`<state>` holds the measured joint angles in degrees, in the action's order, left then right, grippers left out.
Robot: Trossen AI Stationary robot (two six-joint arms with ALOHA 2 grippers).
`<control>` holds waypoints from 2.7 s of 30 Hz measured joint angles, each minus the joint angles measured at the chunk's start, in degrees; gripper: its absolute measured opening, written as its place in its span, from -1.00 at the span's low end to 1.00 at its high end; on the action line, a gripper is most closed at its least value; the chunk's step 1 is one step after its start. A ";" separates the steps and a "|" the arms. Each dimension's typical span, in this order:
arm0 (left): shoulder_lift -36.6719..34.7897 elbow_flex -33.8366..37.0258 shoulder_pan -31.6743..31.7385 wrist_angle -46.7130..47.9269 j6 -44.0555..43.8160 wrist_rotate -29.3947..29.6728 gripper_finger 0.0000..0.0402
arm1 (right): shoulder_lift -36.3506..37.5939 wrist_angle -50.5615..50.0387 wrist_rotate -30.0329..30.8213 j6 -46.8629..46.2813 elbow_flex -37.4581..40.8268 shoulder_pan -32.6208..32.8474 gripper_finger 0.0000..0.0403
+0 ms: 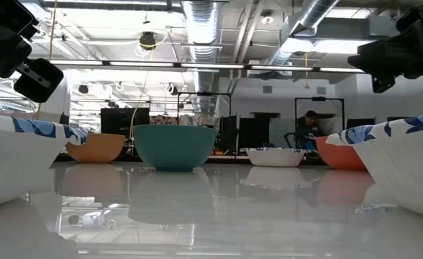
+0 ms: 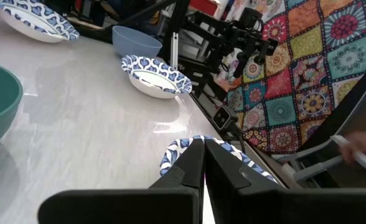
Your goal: Nest bowls inside each other
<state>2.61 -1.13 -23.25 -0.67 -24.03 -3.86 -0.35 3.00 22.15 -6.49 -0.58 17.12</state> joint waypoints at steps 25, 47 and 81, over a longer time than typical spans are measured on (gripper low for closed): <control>0.02 0.02 0.01 -9.70 -21.62 32.70 -1.00 | -0.01 0.01 0.02 0.01 0.00 0.00 -0.23; 0.66 0.02 0.78 -37.09 -20.03 66.11 -0.82 | 0.06 23.71 5.08 -17.25 0.04 -0.98 -0.23; 20.75 -34.04 4.44 -18.19 16.61 48.81 0.00 | -23.29 -48.91 16.56 -22.75 -53.13 -8.02 0.21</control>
<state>23.36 -35.17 -18.81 -18.86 -7.41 44.95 -23.65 -45.92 38.71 -29.24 -53.71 9.10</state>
